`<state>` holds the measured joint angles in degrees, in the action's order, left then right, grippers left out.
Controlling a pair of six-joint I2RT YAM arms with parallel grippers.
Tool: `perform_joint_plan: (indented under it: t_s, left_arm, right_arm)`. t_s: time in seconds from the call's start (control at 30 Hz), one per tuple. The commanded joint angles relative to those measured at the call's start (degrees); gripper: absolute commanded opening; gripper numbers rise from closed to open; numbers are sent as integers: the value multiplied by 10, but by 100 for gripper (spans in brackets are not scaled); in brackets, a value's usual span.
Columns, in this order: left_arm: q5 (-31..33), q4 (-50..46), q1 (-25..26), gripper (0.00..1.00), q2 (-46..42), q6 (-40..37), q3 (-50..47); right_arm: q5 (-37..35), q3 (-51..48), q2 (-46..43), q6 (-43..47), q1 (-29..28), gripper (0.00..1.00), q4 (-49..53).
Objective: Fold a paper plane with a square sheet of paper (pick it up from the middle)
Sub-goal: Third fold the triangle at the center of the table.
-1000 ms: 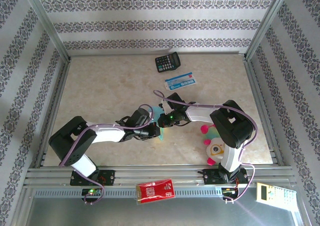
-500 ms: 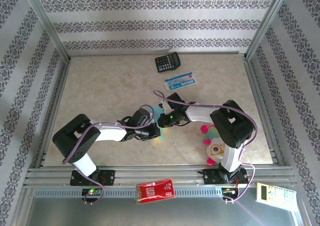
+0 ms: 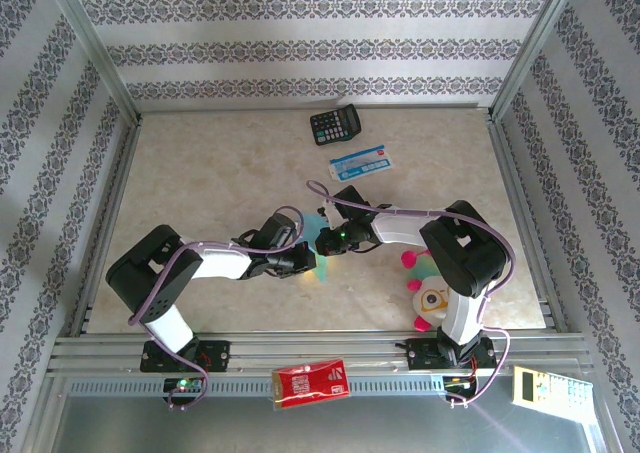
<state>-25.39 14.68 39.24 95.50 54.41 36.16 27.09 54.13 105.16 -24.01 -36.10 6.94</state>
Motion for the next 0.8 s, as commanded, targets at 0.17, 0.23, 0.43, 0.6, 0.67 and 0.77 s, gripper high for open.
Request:
perform_joint_plan:
  t_s: [0.17, 0.23, 0.43, 0.6, 0.67, 0.77]
  left_arm:
    - [2, -13, -8, 10, -30, -18, 10]
    - [7, -25, -14, 10, -33, -25, 15]
    - [-2, -22, -31, 10, -8, -32, 17]
    - [-7, -15, -34, 10, 23, -34, 17]
    - [-10, -12, -35, 10, 17, -31, 14]
    - [-6, -26, -35, 10, -10, -34, 18]
  right_arm:
    - [-51, -21, 36, 8, 6, 0, 60]
    - [-50, -20, 35, 9, 6, 0, 60]
    - [-51, -22, 34, 9, 6, 0, 61]
    - [-50, -21, 36, 8, 7, 0, 60]
    - [-50, -21, 37, 8, 6, 0, 60]
    - [-50, -20, 38, 9, 7, 0, 60]
